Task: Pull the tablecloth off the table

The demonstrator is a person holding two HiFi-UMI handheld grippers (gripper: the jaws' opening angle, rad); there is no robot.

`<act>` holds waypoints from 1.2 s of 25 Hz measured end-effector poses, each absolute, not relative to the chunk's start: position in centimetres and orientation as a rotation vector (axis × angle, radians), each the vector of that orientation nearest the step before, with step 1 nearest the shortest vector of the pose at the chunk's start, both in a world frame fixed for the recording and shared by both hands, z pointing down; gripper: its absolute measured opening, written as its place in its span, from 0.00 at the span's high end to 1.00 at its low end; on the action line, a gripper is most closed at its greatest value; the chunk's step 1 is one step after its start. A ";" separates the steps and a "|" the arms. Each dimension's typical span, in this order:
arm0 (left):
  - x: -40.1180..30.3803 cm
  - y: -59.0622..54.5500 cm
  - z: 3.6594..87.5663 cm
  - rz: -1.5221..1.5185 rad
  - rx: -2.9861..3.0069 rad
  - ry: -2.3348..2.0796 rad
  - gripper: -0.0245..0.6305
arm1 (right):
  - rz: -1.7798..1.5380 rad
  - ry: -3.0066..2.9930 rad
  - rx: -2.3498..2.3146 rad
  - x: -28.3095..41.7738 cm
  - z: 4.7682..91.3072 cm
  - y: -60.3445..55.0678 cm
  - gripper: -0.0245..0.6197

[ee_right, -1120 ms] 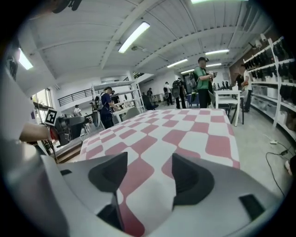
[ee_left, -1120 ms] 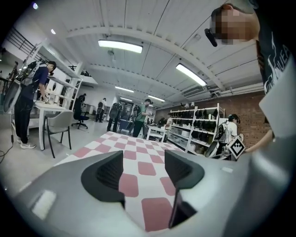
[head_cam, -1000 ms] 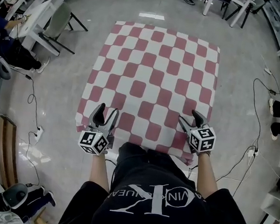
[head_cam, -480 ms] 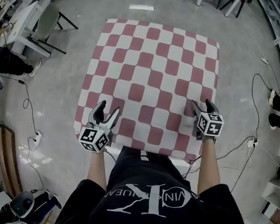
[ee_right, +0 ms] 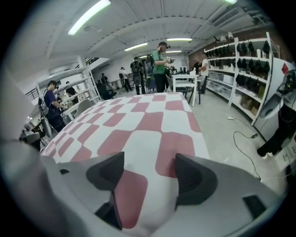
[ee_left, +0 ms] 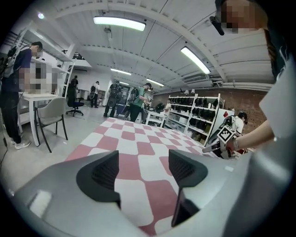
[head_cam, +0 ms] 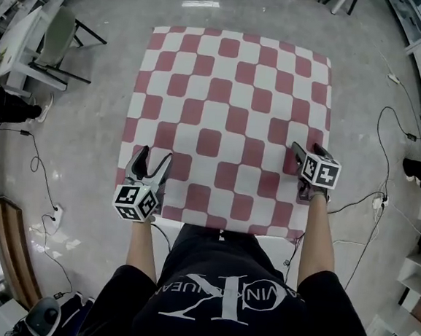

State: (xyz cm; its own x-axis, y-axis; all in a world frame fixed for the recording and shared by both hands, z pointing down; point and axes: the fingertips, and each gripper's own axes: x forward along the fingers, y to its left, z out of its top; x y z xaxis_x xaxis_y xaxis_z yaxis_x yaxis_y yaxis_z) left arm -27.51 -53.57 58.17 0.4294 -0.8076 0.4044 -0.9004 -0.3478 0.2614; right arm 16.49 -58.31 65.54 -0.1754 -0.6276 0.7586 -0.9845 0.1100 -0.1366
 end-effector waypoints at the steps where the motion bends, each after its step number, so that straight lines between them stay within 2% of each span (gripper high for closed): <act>1: -28.0 -53.8 58.4 0.286 2.239 -1.443 0.47 | 0.891 -1.873 1.561 16.1 65.5 -58.4 0.47; 11: -29.9 -56.8 61.6 0.413 2.210 -1.388 0.38 | 0.800 -1.816 1.483 13.0 66.0 -58.4 0.48; 17: -30.5 -60.3 62.9 0.464 2.200 -1.367 0.31 | 0.771 -1.764 1.462 12.8 65.9 -58.1 0.62; 23: -33.0 -63.4 64.7 0.564 2.091 -1.370 0.26 | 0.765 -1.758 1.483 12.1 65.8 -58.1 0.65; 27: -32.4 -63.4 66.2 0.720 2.044 -1.259 0.26 | 0.766 -1.762 1.478 12.1 65.7 -58.1 0.65; 30: -31.7 -63.5 65.8 0.685 2.009 -1.224 0.26 | 0.763 -1.763 1.484 12.1 65.7 -58.2 0.65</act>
